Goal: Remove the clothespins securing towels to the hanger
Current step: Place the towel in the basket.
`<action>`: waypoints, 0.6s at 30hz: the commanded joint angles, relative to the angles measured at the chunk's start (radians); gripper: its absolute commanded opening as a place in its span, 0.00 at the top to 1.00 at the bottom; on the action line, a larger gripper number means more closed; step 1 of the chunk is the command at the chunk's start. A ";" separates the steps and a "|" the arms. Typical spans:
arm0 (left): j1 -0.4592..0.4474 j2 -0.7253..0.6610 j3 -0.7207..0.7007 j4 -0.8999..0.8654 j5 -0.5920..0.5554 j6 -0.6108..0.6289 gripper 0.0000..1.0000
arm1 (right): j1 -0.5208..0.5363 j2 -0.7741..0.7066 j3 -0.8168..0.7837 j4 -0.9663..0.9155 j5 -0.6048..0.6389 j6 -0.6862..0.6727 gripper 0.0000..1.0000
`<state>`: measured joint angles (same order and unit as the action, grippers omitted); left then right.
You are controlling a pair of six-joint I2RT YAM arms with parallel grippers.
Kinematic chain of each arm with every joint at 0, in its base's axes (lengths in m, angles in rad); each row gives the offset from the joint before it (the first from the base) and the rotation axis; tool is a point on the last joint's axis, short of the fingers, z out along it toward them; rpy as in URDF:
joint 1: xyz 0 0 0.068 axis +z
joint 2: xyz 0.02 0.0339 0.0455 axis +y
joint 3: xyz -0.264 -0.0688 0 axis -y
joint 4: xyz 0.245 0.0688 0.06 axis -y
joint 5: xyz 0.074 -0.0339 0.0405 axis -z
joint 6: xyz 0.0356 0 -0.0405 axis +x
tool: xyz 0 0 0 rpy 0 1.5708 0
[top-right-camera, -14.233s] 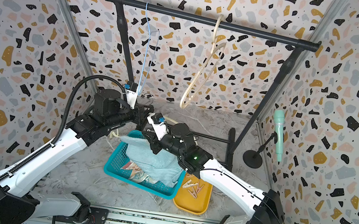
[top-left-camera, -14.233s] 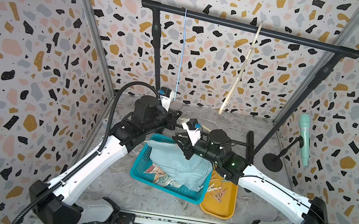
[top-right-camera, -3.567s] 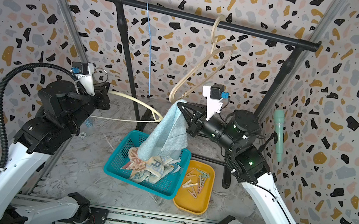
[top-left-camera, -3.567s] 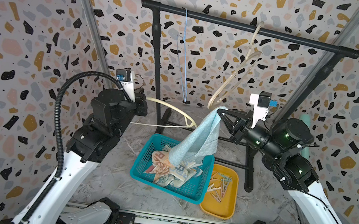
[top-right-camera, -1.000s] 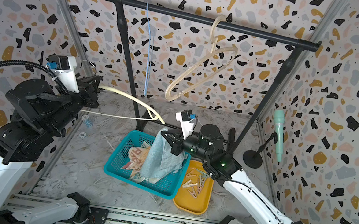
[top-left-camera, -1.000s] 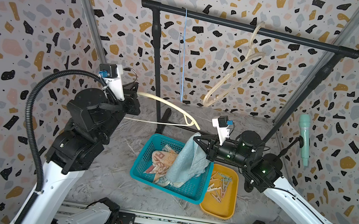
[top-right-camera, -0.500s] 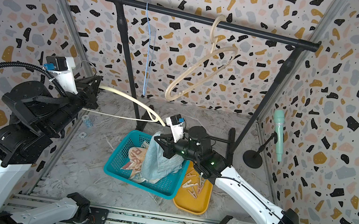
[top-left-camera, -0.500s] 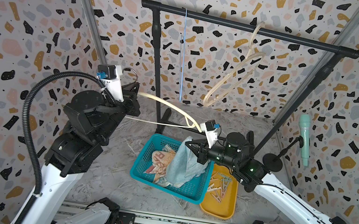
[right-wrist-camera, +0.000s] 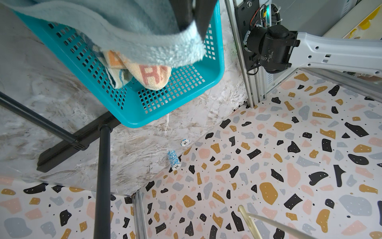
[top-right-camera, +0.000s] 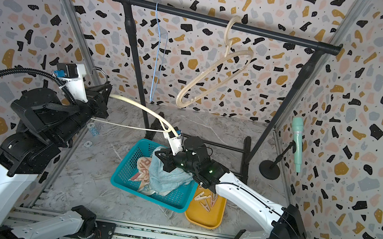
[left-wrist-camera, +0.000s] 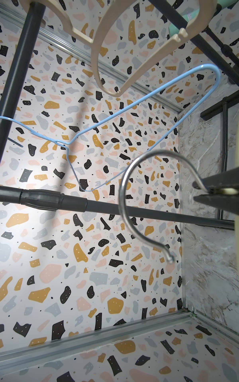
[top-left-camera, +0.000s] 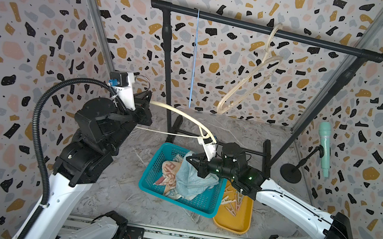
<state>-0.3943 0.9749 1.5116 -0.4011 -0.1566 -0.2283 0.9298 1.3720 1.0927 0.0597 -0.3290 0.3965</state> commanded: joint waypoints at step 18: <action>0.003 -0.023 -0.022 0.100 0.040 -0.004 1.00 | 0.070 0.222 0.019 0.085 -0.004 0.038 1.00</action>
<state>-0.3943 0.9649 1.4891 -0.3794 -0.1337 -0.2287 0.9916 1.5890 1.0927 0.1234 -0.3298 0.4263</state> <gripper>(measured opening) 0.061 0.049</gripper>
